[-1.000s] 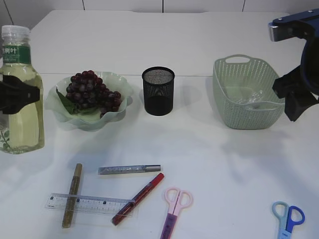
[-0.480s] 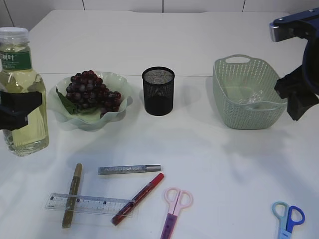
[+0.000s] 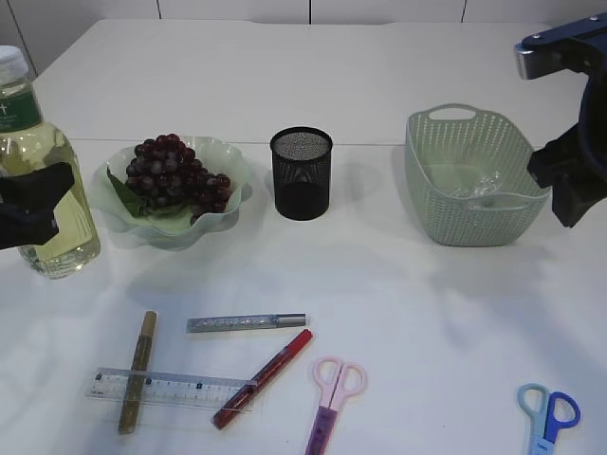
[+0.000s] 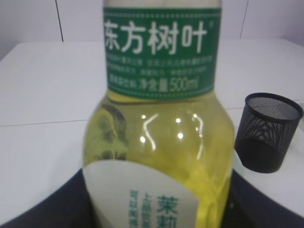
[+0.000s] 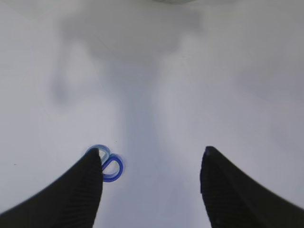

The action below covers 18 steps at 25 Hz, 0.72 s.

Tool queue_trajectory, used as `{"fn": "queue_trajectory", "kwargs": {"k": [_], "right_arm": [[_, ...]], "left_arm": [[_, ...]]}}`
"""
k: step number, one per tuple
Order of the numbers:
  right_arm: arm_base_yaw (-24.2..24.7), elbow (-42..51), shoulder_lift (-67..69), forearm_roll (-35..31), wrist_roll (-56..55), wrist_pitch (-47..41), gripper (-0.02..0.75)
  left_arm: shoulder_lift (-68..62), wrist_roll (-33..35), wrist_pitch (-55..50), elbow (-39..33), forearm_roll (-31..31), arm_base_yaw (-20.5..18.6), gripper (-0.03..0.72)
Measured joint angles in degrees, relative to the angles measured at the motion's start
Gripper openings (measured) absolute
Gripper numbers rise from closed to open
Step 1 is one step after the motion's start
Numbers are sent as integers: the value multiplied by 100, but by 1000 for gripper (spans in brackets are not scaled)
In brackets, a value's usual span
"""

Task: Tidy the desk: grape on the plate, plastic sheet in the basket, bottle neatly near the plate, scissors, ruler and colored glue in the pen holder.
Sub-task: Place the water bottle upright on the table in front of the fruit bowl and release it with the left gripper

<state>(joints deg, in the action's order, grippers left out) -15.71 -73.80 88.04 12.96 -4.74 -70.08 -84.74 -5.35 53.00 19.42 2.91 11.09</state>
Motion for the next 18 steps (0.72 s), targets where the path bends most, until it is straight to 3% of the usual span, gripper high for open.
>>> {"fn": "queue_trajectory", "kwargs": {"k": [3, 13, 18], "right_arm": [[0, 0, 0, 39, 0, 0, 505], [0, 0, 0, 73, 9, 728, 505], [0, 68, 0, 505, -238, 951, 505]], "left_arm": [[-410, 36, 654, -146, -140, 0, 405], [-1026, 250, 721, -175, -155, 0, 405], [-1163, 258, 808, 41, -9, 0, 405]]}}
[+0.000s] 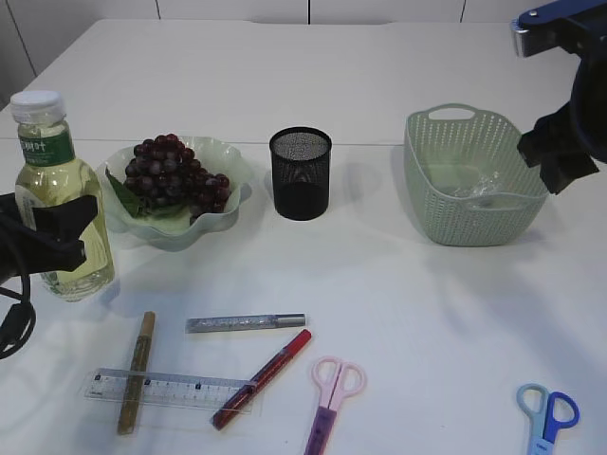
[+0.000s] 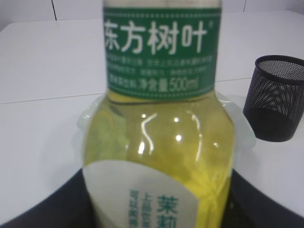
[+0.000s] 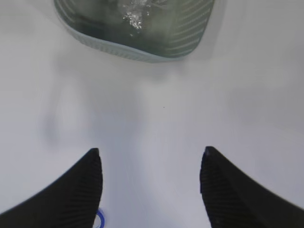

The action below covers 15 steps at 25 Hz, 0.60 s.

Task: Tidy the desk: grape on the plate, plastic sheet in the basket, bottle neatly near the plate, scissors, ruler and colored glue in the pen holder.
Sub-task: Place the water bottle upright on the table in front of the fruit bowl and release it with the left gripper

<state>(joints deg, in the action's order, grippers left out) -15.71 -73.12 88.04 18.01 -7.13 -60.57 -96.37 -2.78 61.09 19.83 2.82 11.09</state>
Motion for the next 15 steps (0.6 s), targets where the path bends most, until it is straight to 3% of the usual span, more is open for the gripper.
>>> {"fn": "queue_trajectory", "kwargs": {"k": [15], "right_arm": [[0, 651, 0, 420, -344, 1150, 505]], "left_arm": [[-766, 14, -10, 426, 219, 0, 405]]}}
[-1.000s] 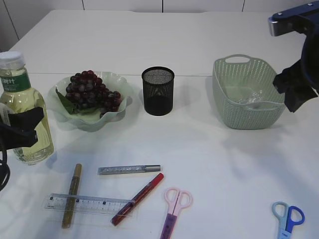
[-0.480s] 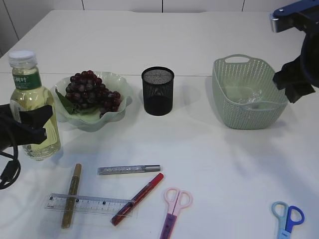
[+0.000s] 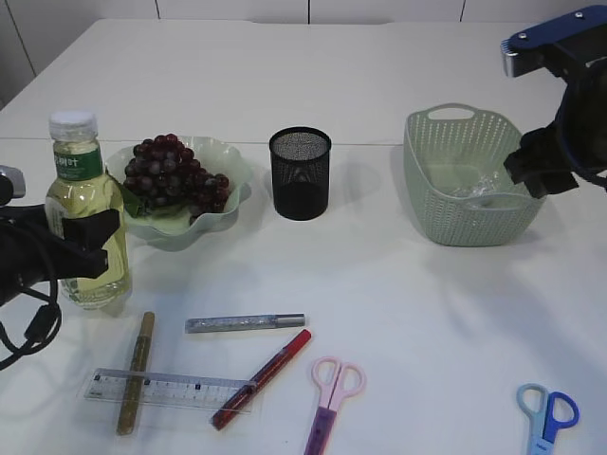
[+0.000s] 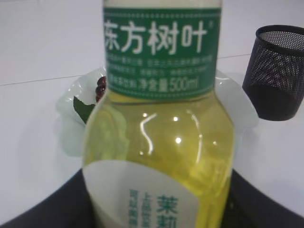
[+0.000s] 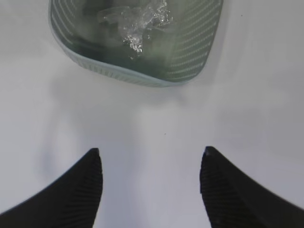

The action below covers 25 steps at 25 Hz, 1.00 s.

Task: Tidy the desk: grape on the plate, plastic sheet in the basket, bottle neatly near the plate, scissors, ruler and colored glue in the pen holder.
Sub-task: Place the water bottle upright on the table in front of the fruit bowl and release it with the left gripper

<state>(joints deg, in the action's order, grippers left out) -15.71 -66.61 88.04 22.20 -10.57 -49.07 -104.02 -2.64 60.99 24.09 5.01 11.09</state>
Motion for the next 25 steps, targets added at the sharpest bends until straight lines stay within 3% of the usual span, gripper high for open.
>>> {"fn": "queue_trajectory", "kwargs": {"k": [25], "right_arm": [[0, 12, 0, 162, -57, 428, 498]], "left_arm": [[-475, 13, 75, 283, 36, 0, 405]]}}
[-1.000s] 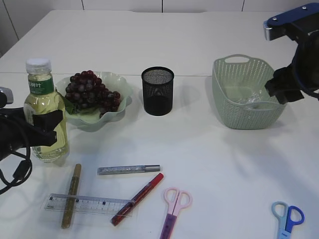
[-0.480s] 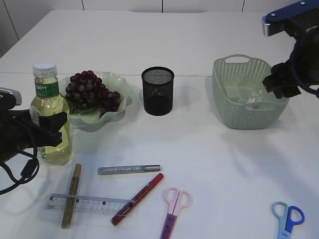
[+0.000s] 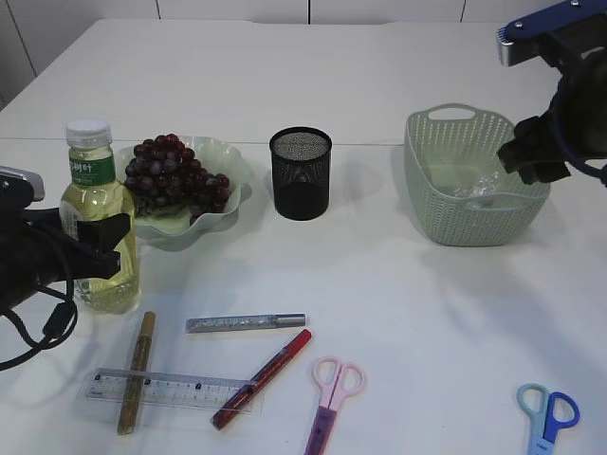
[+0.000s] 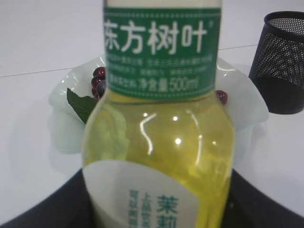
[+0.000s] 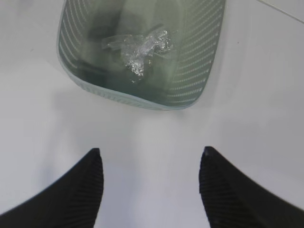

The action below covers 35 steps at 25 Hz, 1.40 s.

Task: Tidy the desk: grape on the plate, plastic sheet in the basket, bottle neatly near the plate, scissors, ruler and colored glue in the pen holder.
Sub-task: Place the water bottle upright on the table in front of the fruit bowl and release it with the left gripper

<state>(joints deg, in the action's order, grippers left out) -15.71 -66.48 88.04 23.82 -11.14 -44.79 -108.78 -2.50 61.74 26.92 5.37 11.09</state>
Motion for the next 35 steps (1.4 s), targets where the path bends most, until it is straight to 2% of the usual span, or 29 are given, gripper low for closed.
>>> {"fn": "queue_trajectory", "kwargs": {"k": [5, 13, 35], "right_arm": [[0, 0, 0, 0, 0, 12, 498], [0, 0, 0, 36, 0, 22, 500], [0, 0, 0, 84, -10, 35, 496]], "left_arm": [[0, 0, 0, 8, 36, 0, 408], [0, 0, 0, 8, 113, 0, 480], [0, 102, 86, -63, 4, 0, 554]]}}
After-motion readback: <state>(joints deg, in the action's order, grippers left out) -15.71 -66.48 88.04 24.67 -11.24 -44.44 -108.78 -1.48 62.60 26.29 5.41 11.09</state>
